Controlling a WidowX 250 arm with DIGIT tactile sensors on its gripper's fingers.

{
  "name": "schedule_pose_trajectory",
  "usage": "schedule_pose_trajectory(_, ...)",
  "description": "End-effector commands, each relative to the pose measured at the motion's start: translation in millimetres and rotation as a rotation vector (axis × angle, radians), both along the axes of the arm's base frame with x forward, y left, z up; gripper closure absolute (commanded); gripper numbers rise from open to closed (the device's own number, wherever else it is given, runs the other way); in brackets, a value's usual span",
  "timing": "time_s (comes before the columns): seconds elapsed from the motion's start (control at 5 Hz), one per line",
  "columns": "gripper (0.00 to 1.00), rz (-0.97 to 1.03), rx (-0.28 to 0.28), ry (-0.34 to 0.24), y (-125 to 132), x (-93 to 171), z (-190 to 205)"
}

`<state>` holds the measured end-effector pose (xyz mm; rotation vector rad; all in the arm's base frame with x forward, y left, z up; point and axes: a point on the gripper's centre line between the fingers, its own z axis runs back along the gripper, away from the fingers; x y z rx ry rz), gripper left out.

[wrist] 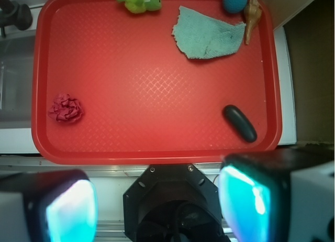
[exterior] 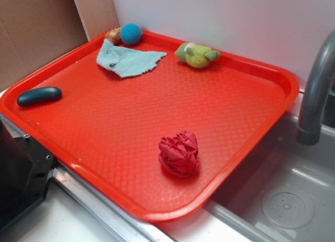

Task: Grab the plastic pickle.

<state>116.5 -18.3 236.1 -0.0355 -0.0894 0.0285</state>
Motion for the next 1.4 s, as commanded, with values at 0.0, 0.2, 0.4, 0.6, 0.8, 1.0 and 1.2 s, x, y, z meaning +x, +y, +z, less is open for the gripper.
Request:
schedule_pose_trajectory(0.0, 0.00, 0.000, 0.000, 0.000, 0, 0, 0)
schedule_pose_trajectory(0.2, 0.00, 0.047, 0.000, 0.105, 43, 8, -39)
schedule_pose_trajectory(0.4, 0.00, -0.085, 0.049, 0.121, 73, 12, -78)
schedule_pose_trajectory(0.6, 0.00, -0.247, 0.011, 0.048, 99, -24, -105)
schedule_pose_trajectory(0.8, 0.00, -0.304, 0.011, 0.107, 125, 8, -129)
schedule_pose_trajectory(1.0, 0.00, -0.296, 0.016, 0.091, 150, 19, -142)
schedule_pose_trajectory(1.2, 0.00, -0.328, 0.049, 0.107, 146, 49, -141)
